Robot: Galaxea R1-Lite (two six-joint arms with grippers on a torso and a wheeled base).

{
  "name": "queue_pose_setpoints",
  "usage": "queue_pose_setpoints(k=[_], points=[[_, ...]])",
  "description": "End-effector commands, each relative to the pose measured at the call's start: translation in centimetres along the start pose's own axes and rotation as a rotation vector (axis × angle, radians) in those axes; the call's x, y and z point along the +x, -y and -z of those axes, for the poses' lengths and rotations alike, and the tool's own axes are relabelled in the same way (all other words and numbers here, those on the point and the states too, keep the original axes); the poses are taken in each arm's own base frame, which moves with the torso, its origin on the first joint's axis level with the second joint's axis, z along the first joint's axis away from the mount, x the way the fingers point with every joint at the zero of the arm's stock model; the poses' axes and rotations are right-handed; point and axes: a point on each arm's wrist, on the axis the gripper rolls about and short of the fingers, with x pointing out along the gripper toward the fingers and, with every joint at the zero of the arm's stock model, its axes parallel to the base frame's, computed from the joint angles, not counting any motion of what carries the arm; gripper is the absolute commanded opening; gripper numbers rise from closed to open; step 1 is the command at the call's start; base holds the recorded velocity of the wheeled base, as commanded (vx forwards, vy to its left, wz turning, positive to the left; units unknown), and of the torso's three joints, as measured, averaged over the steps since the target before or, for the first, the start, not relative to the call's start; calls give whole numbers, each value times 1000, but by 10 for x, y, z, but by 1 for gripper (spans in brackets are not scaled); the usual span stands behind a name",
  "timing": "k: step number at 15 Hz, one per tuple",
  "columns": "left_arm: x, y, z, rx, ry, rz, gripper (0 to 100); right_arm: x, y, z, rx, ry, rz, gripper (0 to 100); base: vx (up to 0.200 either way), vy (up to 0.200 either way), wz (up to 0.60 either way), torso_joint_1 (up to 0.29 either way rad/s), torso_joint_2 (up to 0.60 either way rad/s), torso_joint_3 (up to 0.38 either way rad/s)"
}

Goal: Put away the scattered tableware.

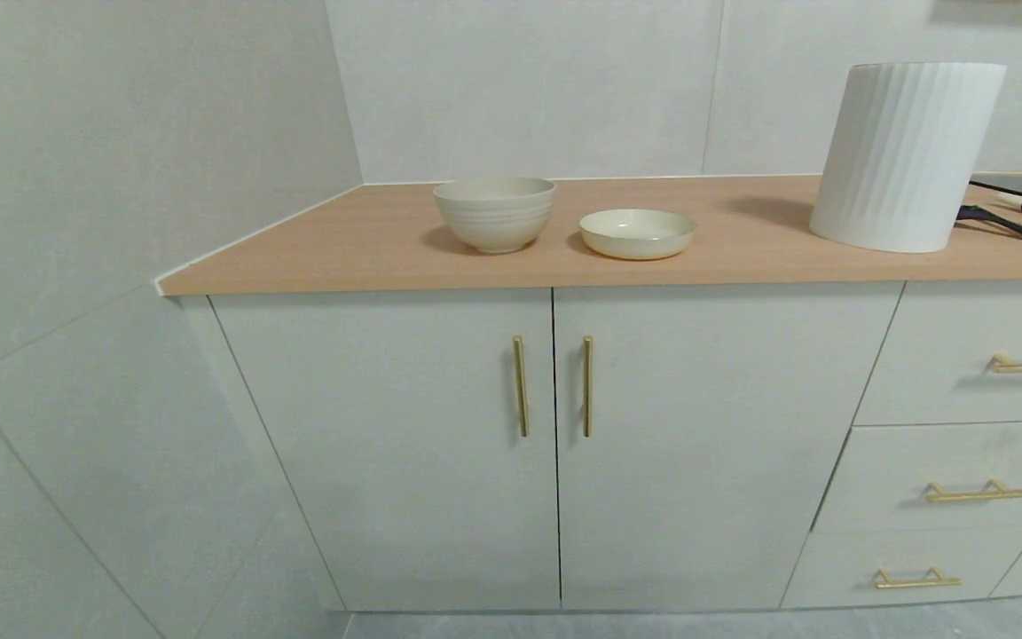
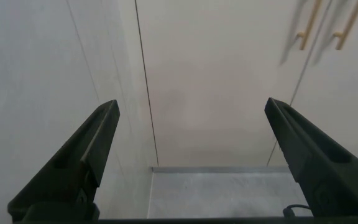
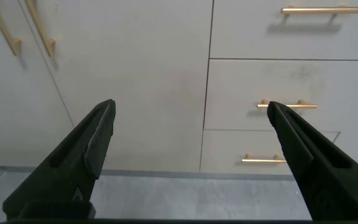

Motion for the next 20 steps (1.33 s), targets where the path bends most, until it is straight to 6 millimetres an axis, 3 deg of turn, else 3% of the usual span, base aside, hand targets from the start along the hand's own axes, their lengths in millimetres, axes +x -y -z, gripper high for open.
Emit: queue_pose_setpoints(k=[1, 10, 11, 12, 14, 16, 17, 20], points=[[0, 0, 0, 0, -1, 0, 100, 0, 0, 0, 0, -1, -1, 100, 0, 0, 0, 0, 0, 0], [0, 0, 0, 0, -1, 0, 100, -1, 0, -6, 11, 24, 9, 100, 0, 0, 0, 0, 0, 0], [0, 0, 0, 0, -1, 0, 100, -10, 1, -46, 64, 134, -13, 100, 0, 0, 0, 0, 0, 0], [0, 0, 0, 0, -1, 0, 100, -10, 1, -71, 96, 141, -60, 100, 0, 0, 0, 0, 0, 0], [0, 0, 0, 0, -1, 0, 100, 13, -3, -81, 90, -18, -229, 100, 0, 0, 0, 0, 0, 0], [0, 0, 0, 3, -1, 2, 100, 34, -4, -87, 87, -131, -284, 100, 0, 0, 0, 0, 0, 0], [0, 0, 0, 3, -1, 0, 100, 64, -6, -97, 86, -262, -324, 100, 0, 0, 0, 0, 0, 0], [0, 0, 0, 3, -1, 0, 100, 112, -23, -106, 78, -426, -490, 100, 0, 0, 0, 0, 0, 0]])
